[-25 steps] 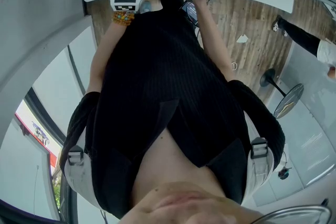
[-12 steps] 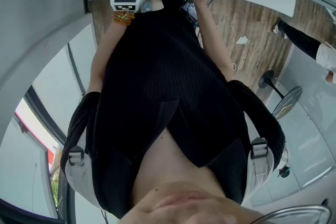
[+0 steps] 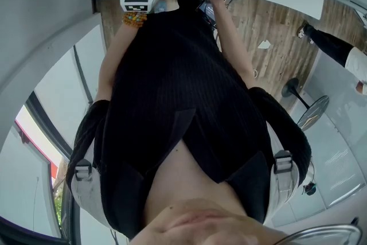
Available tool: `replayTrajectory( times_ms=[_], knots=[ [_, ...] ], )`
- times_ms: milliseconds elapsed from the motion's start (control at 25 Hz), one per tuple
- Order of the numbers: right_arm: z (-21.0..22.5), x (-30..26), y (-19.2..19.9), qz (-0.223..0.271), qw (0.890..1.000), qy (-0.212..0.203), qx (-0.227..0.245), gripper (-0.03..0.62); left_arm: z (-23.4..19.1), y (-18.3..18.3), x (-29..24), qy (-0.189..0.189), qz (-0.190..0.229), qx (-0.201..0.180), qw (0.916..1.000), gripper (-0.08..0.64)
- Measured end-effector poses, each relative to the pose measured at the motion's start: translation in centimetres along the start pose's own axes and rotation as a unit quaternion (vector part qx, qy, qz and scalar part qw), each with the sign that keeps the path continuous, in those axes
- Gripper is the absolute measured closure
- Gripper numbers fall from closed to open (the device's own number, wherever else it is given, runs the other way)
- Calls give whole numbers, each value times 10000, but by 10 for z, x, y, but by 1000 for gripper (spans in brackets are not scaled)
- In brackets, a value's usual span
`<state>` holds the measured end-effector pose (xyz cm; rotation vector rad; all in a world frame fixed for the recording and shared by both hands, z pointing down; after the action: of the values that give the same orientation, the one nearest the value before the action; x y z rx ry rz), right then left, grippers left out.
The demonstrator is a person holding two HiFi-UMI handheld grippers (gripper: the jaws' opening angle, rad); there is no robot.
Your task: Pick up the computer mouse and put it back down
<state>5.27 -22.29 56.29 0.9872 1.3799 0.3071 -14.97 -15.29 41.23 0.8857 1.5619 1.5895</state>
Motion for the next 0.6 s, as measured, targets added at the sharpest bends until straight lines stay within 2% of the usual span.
replayTrajectory(
  times_ms=[320, 600],
  knots=[
    [-2, -2, 0, -62, 9999, -151, -14, 311, 6, -3, 1, 63, 37, -32, 10000, 546],
    [0, -1, -5, -50, 9999, -100, 57, 312, 9, -5, -1, 86, 38, -67, 9999, 546]
  ],
)
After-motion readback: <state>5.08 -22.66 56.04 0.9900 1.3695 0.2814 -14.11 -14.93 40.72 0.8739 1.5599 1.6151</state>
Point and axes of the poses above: the fingertips, and each gripper's own axes: x backward along the fingers, z to its right, y out of its underside, the point moved 7 cm from there along x, backward along the fingers, and after that the axes turned 13 degrees about y, right-handed, at the moved point
